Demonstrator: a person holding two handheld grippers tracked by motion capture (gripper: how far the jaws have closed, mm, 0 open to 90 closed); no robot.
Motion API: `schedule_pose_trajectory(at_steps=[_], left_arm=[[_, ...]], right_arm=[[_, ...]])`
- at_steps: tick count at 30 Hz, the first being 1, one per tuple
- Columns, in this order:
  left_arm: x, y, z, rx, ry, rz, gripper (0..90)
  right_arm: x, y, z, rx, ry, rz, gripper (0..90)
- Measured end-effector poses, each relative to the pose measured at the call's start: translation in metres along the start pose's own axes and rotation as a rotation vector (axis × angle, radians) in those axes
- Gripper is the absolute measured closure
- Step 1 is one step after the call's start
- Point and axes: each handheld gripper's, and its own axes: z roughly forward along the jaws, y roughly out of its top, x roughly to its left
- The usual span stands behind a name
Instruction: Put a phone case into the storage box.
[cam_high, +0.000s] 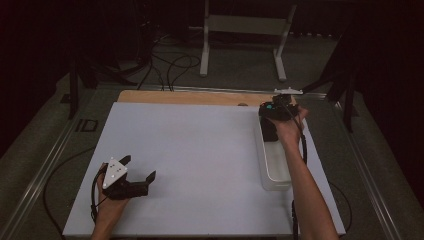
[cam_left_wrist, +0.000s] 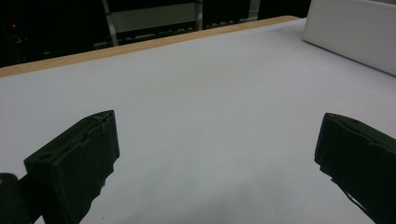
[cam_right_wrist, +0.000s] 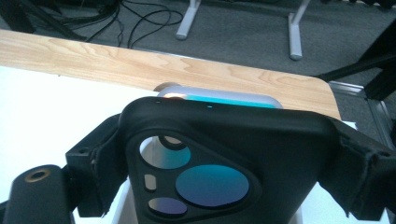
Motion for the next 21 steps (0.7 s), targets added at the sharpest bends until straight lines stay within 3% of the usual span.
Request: schedule_pose_trajectory(at_steps=[4,13,19,21], left_arm=[[0.000,0.000,0.000,0.002,-0.001,0.001,0.6],[-0.001,0.000,0.000,0.005,-0.005,0.001,0.6],[0.000,0.000,0.000,0.002,-0.004,0.000,0.6],[0.001,0.000,0.000,0.001,-0.003,-0.004,0.6]], right_arm=[[-0.002,0.001,0.000,-0.015,0.016,0.014,9.3],[-0.005,0.003,-0.004,-0.043,0.004,0.019,8.7],[-0.004,0.002,-0.012,-0.063,0.040,0.018,8.8],[-0.002,0.001,-0.020,-0.066,0.073,-0.004,8.7]])
